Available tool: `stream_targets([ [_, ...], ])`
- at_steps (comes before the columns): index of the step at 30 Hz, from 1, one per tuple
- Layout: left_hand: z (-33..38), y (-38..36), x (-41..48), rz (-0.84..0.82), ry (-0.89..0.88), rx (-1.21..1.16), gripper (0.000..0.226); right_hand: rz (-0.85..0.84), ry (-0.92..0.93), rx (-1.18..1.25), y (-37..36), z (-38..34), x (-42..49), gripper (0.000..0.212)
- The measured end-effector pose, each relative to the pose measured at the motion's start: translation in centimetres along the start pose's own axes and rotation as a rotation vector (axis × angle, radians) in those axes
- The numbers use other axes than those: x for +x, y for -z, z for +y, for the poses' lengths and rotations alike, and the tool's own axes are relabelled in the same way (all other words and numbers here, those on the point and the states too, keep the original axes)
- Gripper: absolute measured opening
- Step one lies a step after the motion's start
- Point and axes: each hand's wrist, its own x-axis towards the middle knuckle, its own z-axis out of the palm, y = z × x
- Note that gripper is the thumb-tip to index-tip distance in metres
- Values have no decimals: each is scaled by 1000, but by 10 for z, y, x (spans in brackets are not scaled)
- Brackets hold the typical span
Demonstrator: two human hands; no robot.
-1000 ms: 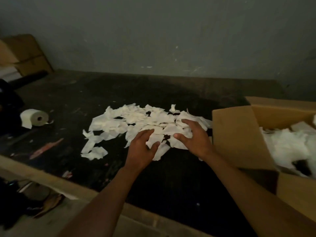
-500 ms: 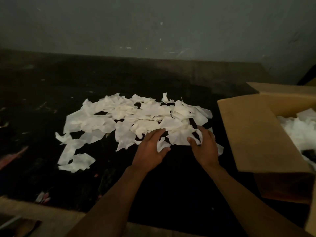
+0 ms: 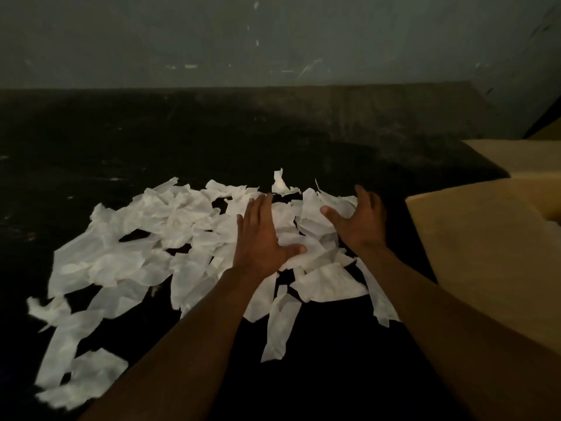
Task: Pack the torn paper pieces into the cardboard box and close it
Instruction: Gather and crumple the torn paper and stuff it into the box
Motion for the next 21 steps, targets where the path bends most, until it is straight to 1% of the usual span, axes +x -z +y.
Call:
stream_targets([
  [2, -1, -9, 14, -123, 1, 78, 143, -55, -25, -50, -7, 5, 12, 103],
  [4, -3, -23, 25, -249, -55, 169, 153, -99, -21, -135, -11, 9, 21, 107],
  [6, -8, -33, 40, -326, -123, 227, 155, -140, -1, -210, -13, 11, 30, 108],
  [9, -19, -40, 69, -373, -195, 243, 154, -222, 44, -309, -18, 11, 43, 103],
  [11, -23, -44, 83, -419, -264, 268, 153, -310, 43, -307, -21, 14, 49, 98],
  [13, -26, -50, 97, -474, -315, 262, 153, -405, 88, -343, -28, 21, 52, 91],
  [15, -28, -56, 107, -530, -330, 240, 150, -453, 145, -376, -30, 28, 50, 86],
  [17, -33, -64, 109, -548, -320, 240, 139, -475, 168, -326, -26, 33, 49, 87],
  [19, -40, -71, 105, -475, -310, 213, 123, -522, 174, -308, -24, 37, 48, 96],
  [21, -48, -77, 98, -355, -312, 141, 105, -565, 200, -369, -25, 39, 48, 112],
])
